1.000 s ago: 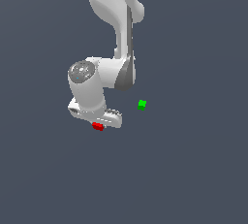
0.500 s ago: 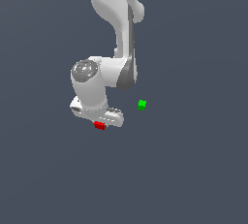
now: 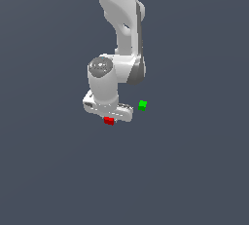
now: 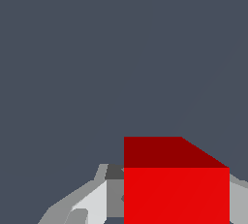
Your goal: Stack the red cube on top of the green cube.
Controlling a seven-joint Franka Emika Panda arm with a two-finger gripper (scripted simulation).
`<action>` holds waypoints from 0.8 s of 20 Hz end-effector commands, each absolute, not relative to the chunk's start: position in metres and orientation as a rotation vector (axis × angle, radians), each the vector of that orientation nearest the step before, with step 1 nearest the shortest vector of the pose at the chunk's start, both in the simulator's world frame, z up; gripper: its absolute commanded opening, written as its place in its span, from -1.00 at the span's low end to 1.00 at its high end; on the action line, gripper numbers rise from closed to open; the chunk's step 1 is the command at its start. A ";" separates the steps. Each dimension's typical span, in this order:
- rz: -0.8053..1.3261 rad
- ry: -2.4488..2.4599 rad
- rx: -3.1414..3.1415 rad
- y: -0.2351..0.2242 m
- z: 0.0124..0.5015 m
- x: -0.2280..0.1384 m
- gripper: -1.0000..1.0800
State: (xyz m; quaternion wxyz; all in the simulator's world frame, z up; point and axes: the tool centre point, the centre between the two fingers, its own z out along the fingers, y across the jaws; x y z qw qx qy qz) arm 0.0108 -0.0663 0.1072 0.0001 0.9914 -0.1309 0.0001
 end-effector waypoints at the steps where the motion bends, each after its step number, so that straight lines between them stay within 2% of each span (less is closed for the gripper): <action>1: 0.001 -0.410 3.115 -0.052 0.104 -0.001 -1.00; 16: 0.001 -0.409 3.115 0.059 0.074 -0.093 -1.00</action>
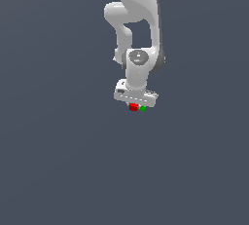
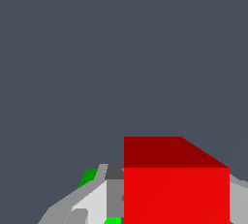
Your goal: Stack the red cube on top of the green cube.
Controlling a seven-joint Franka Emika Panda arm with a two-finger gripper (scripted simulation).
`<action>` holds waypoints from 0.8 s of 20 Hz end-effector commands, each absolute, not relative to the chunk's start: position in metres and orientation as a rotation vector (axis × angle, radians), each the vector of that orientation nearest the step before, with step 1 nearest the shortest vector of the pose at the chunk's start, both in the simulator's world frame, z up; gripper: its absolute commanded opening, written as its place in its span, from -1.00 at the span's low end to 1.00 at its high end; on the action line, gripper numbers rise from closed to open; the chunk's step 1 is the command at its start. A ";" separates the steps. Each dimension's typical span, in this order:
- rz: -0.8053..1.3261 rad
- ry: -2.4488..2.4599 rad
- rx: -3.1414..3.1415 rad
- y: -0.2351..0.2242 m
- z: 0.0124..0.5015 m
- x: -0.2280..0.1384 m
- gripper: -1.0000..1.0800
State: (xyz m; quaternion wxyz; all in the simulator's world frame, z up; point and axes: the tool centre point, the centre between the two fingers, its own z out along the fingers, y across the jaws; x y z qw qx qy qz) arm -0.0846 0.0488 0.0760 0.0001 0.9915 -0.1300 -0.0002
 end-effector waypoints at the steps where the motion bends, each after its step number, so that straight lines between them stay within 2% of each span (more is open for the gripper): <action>1: 0.001 -0.409 3.115 0.065 0.072 -0.098 -1.00; 7: 0.000 -0.410 3.115 0.093 0.064 -0.119 -1.00; 13: 0.000 -0.410 3.115 0.103 0.061 -0.126 -1.00; 14: 0.000 -0.410 3.115 0.103 0.061 -0.126 0.92; 16: 0.000 -0.410 3.115 0.103 0.061 -0.126 0.92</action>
